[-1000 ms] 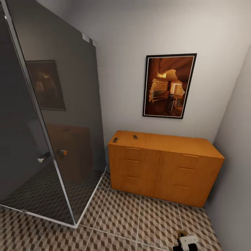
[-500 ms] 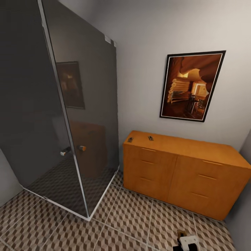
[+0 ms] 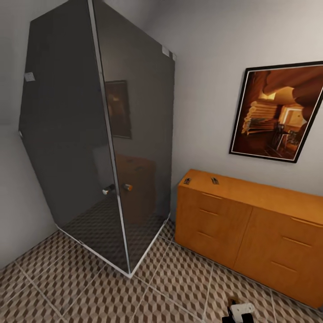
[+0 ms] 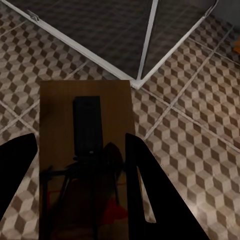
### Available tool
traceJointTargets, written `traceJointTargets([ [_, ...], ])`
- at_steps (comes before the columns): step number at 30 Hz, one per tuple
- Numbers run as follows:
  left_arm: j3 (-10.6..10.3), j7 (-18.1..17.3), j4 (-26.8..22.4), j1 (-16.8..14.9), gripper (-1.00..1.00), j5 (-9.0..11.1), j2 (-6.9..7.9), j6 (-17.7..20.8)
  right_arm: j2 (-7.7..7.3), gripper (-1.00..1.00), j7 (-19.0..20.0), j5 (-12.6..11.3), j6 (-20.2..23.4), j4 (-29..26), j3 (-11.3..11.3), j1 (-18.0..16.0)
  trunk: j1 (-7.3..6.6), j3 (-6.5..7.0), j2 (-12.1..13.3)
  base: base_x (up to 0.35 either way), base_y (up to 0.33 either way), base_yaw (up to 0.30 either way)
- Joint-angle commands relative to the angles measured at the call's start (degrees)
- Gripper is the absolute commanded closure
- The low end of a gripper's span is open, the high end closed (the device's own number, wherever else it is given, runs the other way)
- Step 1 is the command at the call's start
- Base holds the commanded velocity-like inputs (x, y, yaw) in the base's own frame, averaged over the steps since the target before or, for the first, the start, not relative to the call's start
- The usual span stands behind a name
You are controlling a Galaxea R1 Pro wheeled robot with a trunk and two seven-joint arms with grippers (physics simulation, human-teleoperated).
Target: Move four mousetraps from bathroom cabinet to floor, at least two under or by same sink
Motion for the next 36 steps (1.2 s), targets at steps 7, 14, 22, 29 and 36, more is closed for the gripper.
traceJointTargets([
  [7, -0.2, -0.5, 0.3, -0.1, 1.0, 0.6, 0.45, -0.3, -0.05, 1.0, 0.1, -0.6, -0.4, 0.2, 0.5, -0.1, 0.03, -0.12, -0.1, 0.0, 0.0, 0.3],
  [14, -0.2, -0.5, 0.3, -0.1, 1.0, 0.6, 0.28, -0.3, -0.05, 1.0, 0.1, -0.6, -0.4, 0.2, 0.5, -0.1, 0.03, -0.12, -0.1, 0.0, 0.0, 0.3],
  [22, -0.2, -0.4, 0.3, -0.1, 1.0, 0.6, 0.27, -0.3, -0.04, 1.0, 0.1, -0.5, -0.4, 0.2, 0.5, -0.1, 0.03, -0.12, -0.1, 0.0, 0.0, 0.3],
  [29, -0.2, -0.3, 0.3, -0.1, 1.0, 0.6, 0.36, -0.3, -0.06, 1.0, 0.1, -0.6, -0.4, 0.2, 0.5, -0.1, 0.03, -0.12, -0.1, 0.0, 0.0, 0.3],
  [36, -0.2, -0.4, 0.3, -0.1, 1.0, 0.6, 0.16, -0.3, -0.07, 1.0, 0.3, -0.6, -0.4, 0.2, 0.5, -0.1, 0.03, -0.12, -0.1, 0.0, 0.0, 0.3],
])
